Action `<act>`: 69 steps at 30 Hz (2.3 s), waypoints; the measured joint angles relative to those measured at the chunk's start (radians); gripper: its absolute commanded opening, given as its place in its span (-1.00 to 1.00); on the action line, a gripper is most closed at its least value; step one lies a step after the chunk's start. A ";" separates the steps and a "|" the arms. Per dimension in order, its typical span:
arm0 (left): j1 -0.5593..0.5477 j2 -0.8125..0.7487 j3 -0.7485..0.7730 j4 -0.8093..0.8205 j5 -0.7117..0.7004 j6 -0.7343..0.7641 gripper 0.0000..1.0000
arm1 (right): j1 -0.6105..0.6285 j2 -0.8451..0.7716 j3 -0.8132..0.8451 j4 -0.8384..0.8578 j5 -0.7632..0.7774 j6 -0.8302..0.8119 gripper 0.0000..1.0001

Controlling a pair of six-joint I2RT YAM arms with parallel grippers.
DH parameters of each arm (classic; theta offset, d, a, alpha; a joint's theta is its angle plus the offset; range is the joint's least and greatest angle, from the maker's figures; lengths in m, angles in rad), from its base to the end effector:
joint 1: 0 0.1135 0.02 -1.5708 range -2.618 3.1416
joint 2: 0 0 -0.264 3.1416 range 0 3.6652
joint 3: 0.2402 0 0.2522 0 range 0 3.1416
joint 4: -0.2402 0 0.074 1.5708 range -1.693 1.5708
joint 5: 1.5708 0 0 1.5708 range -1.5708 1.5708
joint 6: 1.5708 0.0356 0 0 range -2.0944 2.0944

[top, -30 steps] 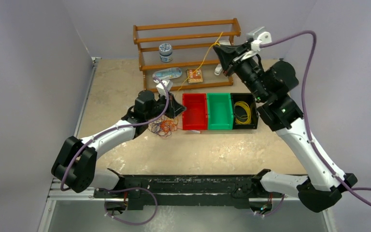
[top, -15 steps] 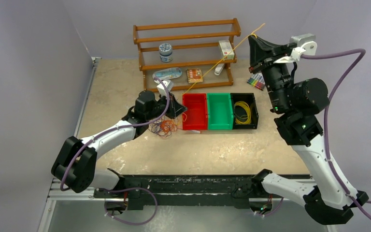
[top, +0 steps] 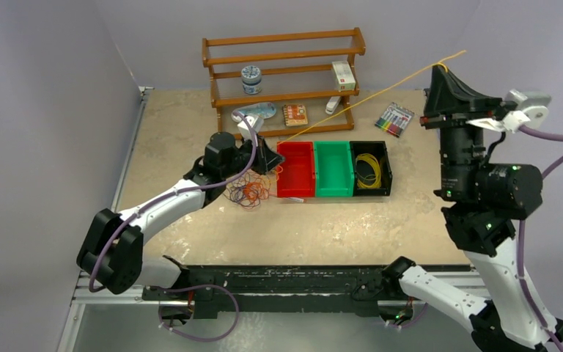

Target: Untangle the cables

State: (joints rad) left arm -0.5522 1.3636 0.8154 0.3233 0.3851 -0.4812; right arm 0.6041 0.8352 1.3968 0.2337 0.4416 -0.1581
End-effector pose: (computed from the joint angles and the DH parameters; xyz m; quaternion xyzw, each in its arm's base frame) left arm 0.2572 -0.1742 0.2715 0.1464 0.7628 -0.4323 0.4580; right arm 0.0848 0.0401 0.5663 0.0510 0.4179 0.1190 0.8992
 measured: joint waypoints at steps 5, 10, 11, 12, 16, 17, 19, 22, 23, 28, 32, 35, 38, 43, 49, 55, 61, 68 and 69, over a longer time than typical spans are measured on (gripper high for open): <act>0.000 -0.013 0.058 -0.027 -0.022 0.012 -1.00 | 0.000 -0.063 -0.032 0.027 0.055 -0.027 -1.00; 0.000 -0.018 0.066 -0.032 -0.031 0.021 -1.00 | 0.000 -0.125 -0.044 0.048 0.098 -0.053 -1.00; 0.000 -0.018 0.066 -0.034 -0.032 0.021 -1.00 | 0.000 -0.133 -0.044 0.051 0.104 -0.056 -1.00; 0.000 -0.018 0.066 -0.036 -0.034 0.021 -1.00 | 0.000 -0.139 -0.045 0.053 0.113 -0.060 -1.00; 0.000 -0.018 0.068 -0.045 -0.035 0.022 -1.00 | 0.000 -0.165 -0.058 0.057 0.140 -0.072 -1.00; 0.000 -0.018 0.069 -0.048 -0.036 0.022 -1.00 | 0.000 -0.172 -0.064 0.057 0.146 -0.073 -1.00; 0.000 -0.018 0.071 -0.052 -0.039 0.022 -1.00 | 0.000 -0.182 -0.069 0.056 0.154 -0.079 -1.00; 0.000 -0.018 0.071 -0.055 -0.044 0.022 -1.00 | 0.000 -0.194 -0.076 0.056 0.168 -0.082 -1.00; 0.000 -0.018 0.072 -0.056 -0.046 0.022 -1.00 | 0.000 -0.196 -0.076 0.054 0.170 -0.082 -1.00; 0.000 -0.006 0.122 -0.085 -0.061 0.021 -1.00 | 0.000 -0.201 -0.077 0.039 0.170 -0.078 -1.00; 0.000 0.032 0.200 -0.105 -0.063 0.012 -1.00 | 0.000 -0.193 -0.074 -0.024 0.132 -0.055 -1.00; 0.000 0.063 0.256 -0.109 -0.055 -0.002 -1.00 | -0.001 -0.136 -0.033 -0.117 0.083 -0.023 -1.00; -0.001 0.087 0.299 -0.112 -0.051 -0.008 -1.00 | -0.001 -0.042 -0.012 -0.203 0.017 0.010 -1.00; -0.015 0.119 0.358 -0.134 -0.051 -0.013 -1.00 | -0.001 0.109 -0.012 -0.352 -0.054 0.047 -1.00; -0.060 0.183 0.423 -0.160 -0.048 -0.013 -1.00 | -0.034 0.232 -0.016 -0.472 -0.143 0.103 -1.00; -0.105 0.240 0.463 -0.185 -0.048 -0.014 -1.00 | -0.243 0.243 -0.089 -0.473 -0.365 0.185 -1.00; -0.158 0.283 0.512 -0.190 -0.048 -0.013 -1.00 | -0.316 0.236 -0.230 -0.452 -0.482 0.255 -1.00; -0.207 0.345 0.569 -0.214 -0.049 -0.006 -1.00 | -0.403 0.217 -0.327 -0.425 -0.533 0.322 -1.00; -0.209 0.357 0.582 -0.219 -0.048 -0.005 -1.00 | -0.422 0.210 -0.336 -0.416 -0.539 0.331 -1.00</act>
State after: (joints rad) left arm -0.7616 1.7203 1.3972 0.1047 0.3367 -0.4866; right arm 0.1825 1.0451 1.0603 -0.1825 -0.0978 0.1726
